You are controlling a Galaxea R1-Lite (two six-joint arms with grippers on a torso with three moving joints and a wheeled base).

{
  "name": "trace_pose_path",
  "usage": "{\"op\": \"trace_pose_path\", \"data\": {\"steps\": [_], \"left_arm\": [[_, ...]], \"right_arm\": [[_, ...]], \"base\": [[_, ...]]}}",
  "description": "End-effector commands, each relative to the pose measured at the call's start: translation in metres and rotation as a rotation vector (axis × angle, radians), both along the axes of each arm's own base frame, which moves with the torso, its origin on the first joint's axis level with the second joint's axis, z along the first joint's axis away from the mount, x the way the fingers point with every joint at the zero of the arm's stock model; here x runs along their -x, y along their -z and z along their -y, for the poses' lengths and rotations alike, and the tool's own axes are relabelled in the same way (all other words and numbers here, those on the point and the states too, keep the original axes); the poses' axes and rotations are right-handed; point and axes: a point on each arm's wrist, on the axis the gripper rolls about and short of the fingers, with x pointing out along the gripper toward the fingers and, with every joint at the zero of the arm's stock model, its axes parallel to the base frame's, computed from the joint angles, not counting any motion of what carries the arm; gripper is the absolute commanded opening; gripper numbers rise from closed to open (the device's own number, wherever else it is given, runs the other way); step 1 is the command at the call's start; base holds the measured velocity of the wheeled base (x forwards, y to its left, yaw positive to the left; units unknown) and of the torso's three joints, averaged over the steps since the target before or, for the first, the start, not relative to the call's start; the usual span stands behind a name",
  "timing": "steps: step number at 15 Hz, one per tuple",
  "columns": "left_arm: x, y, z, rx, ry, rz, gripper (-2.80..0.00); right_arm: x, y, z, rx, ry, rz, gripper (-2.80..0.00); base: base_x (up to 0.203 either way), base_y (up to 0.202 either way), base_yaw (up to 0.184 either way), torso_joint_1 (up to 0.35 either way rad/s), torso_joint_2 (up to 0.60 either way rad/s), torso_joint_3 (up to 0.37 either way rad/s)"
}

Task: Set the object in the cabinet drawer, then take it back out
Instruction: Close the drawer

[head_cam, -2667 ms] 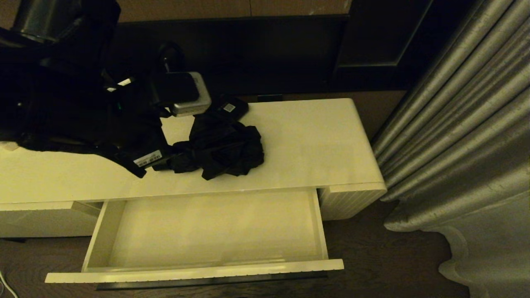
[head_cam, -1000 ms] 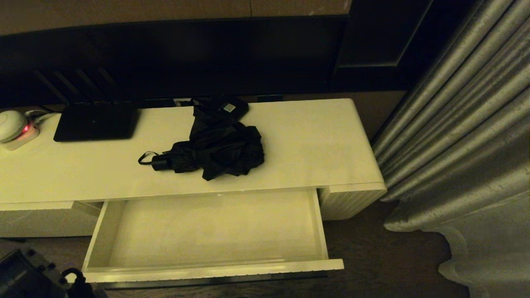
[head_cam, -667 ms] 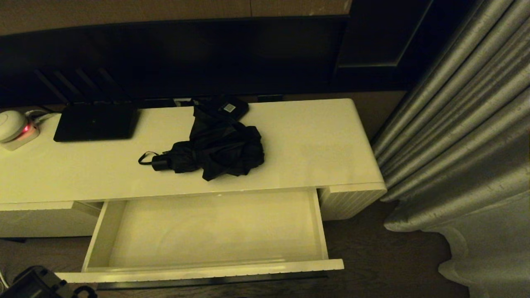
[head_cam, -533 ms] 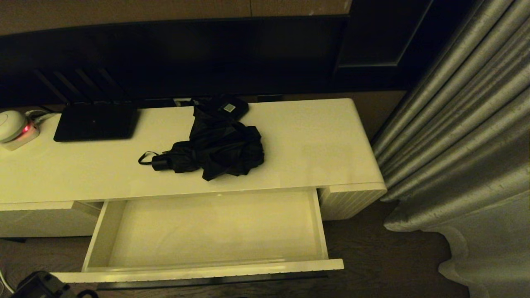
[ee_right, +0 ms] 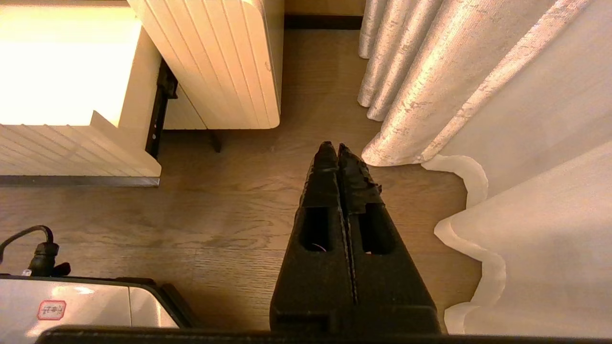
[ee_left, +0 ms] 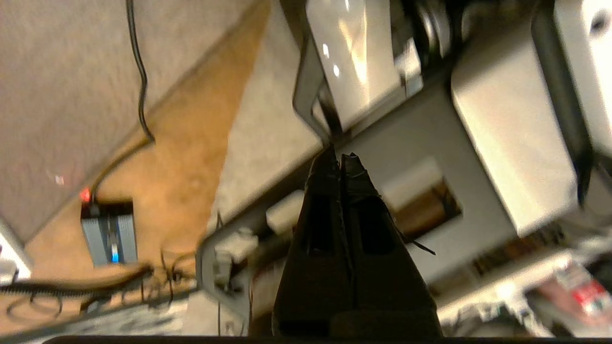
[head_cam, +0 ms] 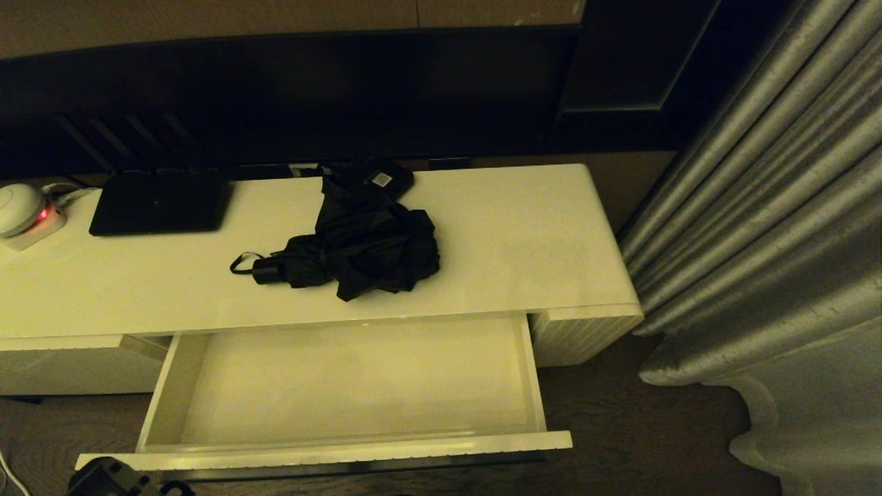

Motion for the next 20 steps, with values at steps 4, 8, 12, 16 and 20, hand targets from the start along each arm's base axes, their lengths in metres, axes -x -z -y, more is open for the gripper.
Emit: {"op": "trace_pose_path", "data": {"steps": [4, 8, 12, 16, 20], "left_arm": [[-0.017, 0.012, 0.010, 0.027, -0.045, 0.030, -2.80], [-0.028, 0.016, 0.016, 0.068, -0.075, 0.101, -2.80], [-0.048, 0.028, 0.025, 0.039, -0.123, 0.134, -2.80], [-0.072, 0.041, 0.037, 0.035, -0.196, 0.224, -2.80], [-0.089, 0.040, 0.044, 0.060, -0.274, 0.371, -2.80]], "right_arm": [[0.000, 0.000, 0.000, 0.000, -0.001, -0.002, -2.80], [0.000, 0.000, 0.000, 0.000, -0.001, 0.000, -2.80], [0.000, 0.000, 0.000, 0.000, -0.001, 0.000, -2.80], [0.000, 0.000, 0.000, 0.000, -0.001, -0.002, -2.80], [0.000, 0.000, 0.000, 0.000, -0.001, -0.002, -2.80]], "base": [[0.000, 0.000, 0.000, 0.000, 0.00, 0.000], [0.000, 0.000, 0.000, 0.000, 0.00, 0.000], [0.000, 0.000, 0.000, 0.000, 0.00, 0.000], [0.000, 0.000, 0.000, 0.000, 0.00, 0.000], [0.000, 0.000, 0.000, 0.000, 0.00, 0.000]]}}
